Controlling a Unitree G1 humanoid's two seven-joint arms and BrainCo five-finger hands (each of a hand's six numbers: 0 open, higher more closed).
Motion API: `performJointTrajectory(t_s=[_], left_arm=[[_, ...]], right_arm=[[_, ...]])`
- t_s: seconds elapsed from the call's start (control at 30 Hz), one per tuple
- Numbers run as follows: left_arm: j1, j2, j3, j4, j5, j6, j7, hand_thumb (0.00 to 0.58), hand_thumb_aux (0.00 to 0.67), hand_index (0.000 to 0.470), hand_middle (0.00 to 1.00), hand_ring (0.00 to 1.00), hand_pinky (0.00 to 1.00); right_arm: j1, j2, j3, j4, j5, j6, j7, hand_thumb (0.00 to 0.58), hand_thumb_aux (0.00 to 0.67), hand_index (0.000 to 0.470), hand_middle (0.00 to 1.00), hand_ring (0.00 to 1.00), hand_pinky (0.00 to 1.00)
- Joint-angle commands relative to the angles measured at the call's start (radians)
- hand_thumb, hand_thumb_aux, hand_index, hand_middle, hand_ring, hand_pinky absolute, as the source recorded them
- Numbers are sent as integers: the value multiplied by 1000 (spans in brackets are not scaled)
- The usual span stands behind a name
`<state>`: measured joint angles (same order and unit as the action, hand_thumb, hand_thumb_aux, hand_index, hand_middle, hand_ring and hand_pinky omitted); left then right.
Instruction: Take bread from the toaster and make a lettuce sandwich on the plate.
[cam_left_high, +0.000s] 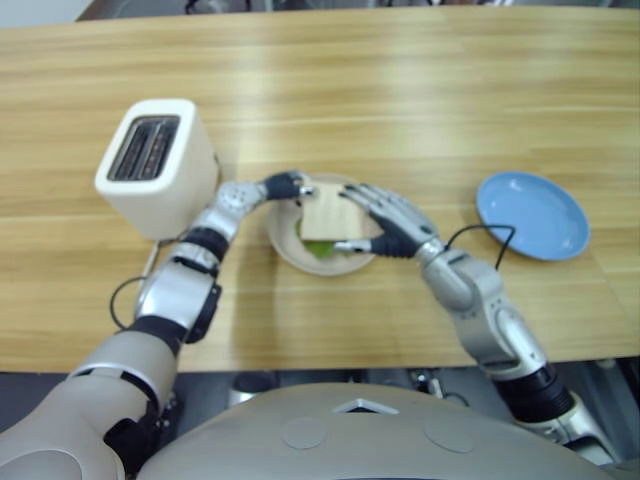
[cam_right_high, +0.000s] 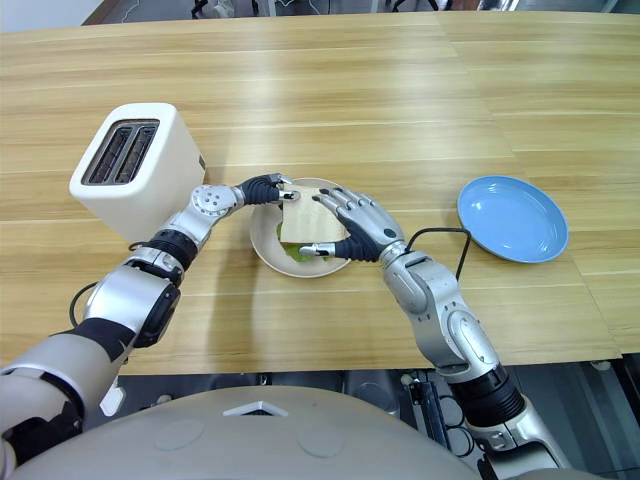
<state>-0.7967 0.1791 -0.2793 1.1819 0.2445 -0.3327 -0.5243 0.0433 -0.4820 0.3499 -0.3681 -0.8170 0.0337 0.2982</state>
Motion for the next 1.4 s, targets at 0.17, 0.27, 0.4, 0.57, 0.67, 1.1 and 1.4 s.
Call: performJointTrajectory(t_s=[0.17,0.27,0.4,0.57,0.67,1.1,1.4], left_arm=[[20,-15,-44,47,71,-6,10,580,670,460,1000,1000,1000],[19,-15,-50,49,77,-9,14,580,670,460,1000,1000,1000],[17,-15,-48,50,85,-11,25,580,670,460,1000,1000,1000],[9,-18,-43,59,93,-4,46,580,670,460,1000,1000,1000],[8,-18,-42,64,98,-1,54,580,670,460,1000,1000,1000],[10,-26,-44,77,124,9,80,580,670,460,1000,1000,1000],[-33,57,-117,-21,246,-87,297,0,0,0,0,0,0]], right_arm=[[-89,-16,29,179,-46,-47,-18,0,0,0,0,0,0],[-124,-9,51,257,-61,-71,-38,0,0,0,0,0,0],[-156,12,112,349,-93,-105,-68,0,0,0,0,0,0],[-124,24,207,375,-169,-125,-80,0,0,0,0,0,0],[-100,20,229,330,-213,-128,-77,0,0,0,0,0,0],[-64,20,351,219,-461,-137,-55,0,0,0,0,0,0],[-67,47,433,361,-553,-144,-66,0,0,0,0,0,0]])
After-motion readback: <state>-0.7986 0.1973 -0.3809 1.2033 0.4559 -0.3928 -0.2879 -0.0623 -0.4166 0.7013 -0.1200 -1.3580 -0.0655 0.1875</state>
